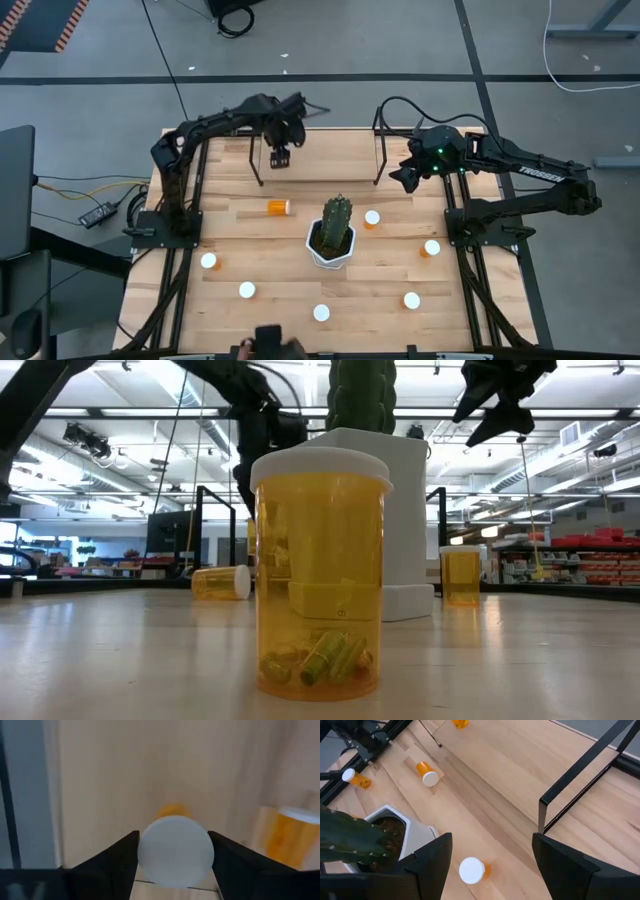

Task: Pick and place medicine bottles onto shelf by color
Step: Put the orange medicine bottle on the shelf

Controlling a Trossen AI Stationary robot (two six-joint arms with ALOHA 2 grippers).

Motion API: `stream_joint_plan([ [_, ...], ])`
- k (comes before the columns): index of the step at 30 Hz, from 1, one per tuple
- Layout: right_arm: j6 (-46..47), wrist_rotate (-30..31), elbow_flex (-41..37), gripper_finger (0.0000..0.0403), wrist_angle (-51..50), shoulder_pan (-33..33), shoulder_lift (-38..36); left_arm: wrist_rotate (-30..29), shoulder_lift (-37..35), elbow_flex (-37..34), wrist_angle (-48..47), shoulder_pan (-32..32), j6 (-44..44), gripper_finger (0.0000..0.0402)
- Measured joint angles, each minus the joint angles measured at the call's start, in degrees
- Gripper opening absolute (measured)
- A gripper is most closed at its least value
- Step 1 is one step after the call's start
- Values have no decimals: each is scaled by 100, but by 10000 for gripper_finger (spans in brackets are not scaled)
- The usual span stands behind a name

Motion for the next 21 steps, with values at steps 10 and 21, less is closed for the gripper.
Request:
stream_joint_plan([
  [10,312,0,0,282,-1,-1,0,181,0,-3,461,817,105,222],
  [21,756,-1,0,282,-2,-2,0,315,18,-7,889,1059,178,239],
])
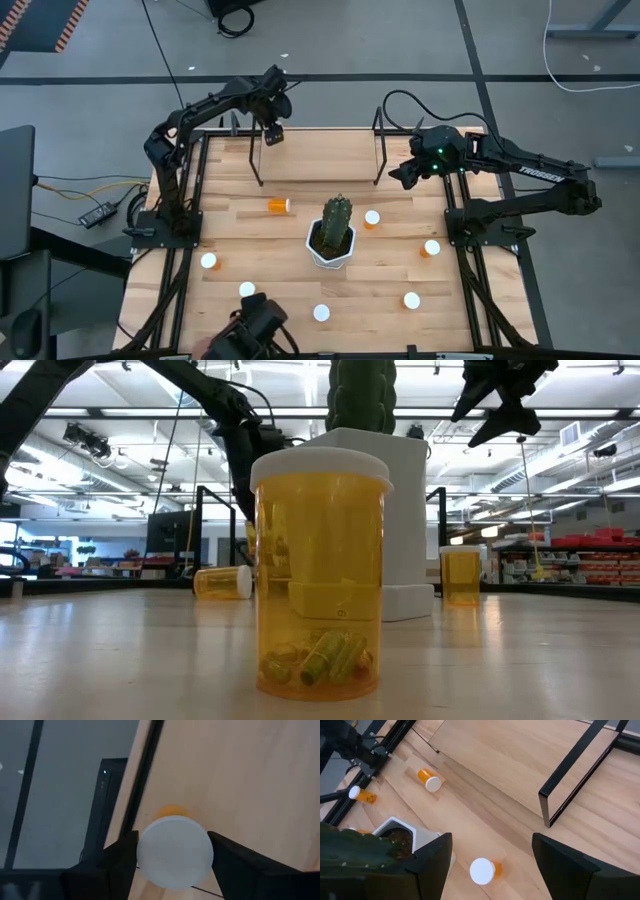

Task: Pick and place medicine bottles onto shelf by color
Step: Put the orange medicine bottle on the shelf

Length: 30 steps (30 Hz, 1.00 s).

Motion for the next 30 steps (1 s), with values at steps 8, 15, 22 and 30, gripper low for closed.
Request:
stream_joint_plan([
  [8,6,-280,0,282,0,1,0,-280,407,-5,-122,-138,64,223],
  [15,-23,-449,0,282,-57,2,0,-600,479,4,-27,-250,195,237],
  [22,-86,-450,0,282,-224,2,1,-834,482,0,12,-176,689,230],
  [30,-171,-472,0,282,-302,2,2,-854,484,0,-20,-188,674,238],
])
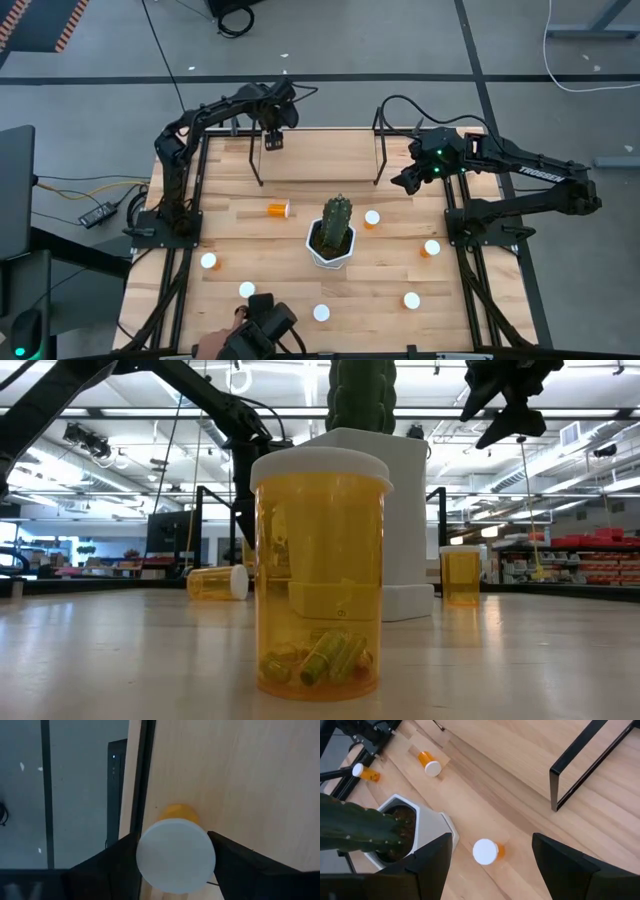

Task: Pick and place medicine bottles onto shelf by color
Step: Put the orange medicine bottle on the shelf

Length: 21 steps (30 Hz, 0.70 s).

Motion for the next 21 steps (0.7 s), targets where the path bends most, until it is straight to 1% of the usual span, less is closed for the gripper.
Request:
stream_joint_plan([
  [8,-2,0,0,282,0,1,0,14,13,-11,-47,-24,-164,247],
  [11,-2,0,0,282,0,1,1,-101,13,-11,24,-22,-305,251],
  [21,-48,1,0,282,2,1,1,-183,8,-11,-14,-50,-287,287],
])
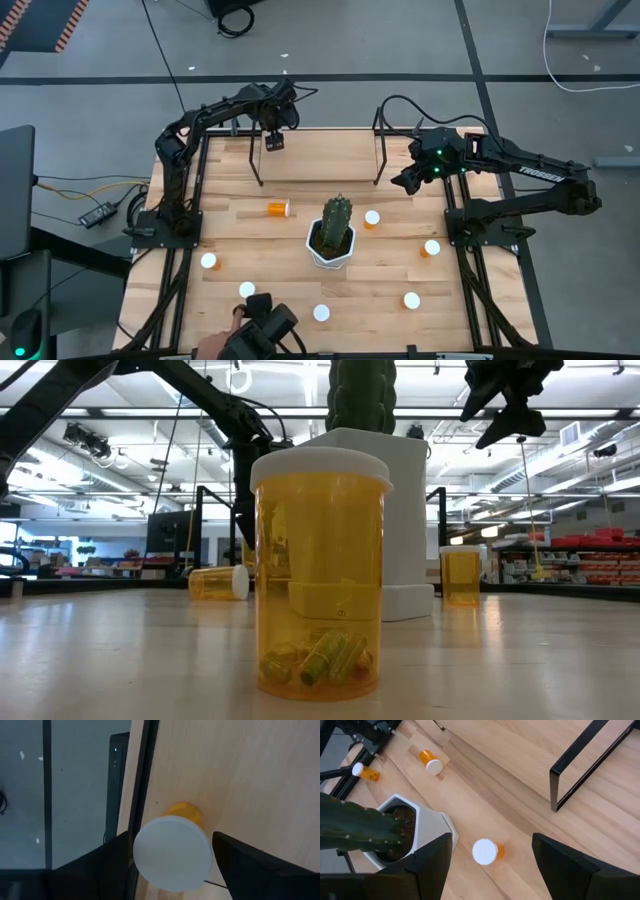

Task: Pick and place medicine bottles onto shelf by color
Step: Put the orange medicine bottle on the shelf

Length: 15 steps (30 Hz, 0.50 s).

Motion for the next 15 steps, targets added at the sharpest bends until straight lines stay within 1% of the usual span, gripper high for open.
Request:
stream_joint_plan([
  [3,-84,-1,0,282,0,-1,-1,-174,-51,4,-7,-63,5,295],
  [6,-198,-2,0,282,0,0,-2,-214,-117,62,-110,-110,3,304],
  [10,-337,0,0,282,2,0,0,-237,-128,251,-453,-197,-31,316],
  [15,-381,0,0,282,2,0,0,-248,-133,559,-898,-378,-275,328],
])
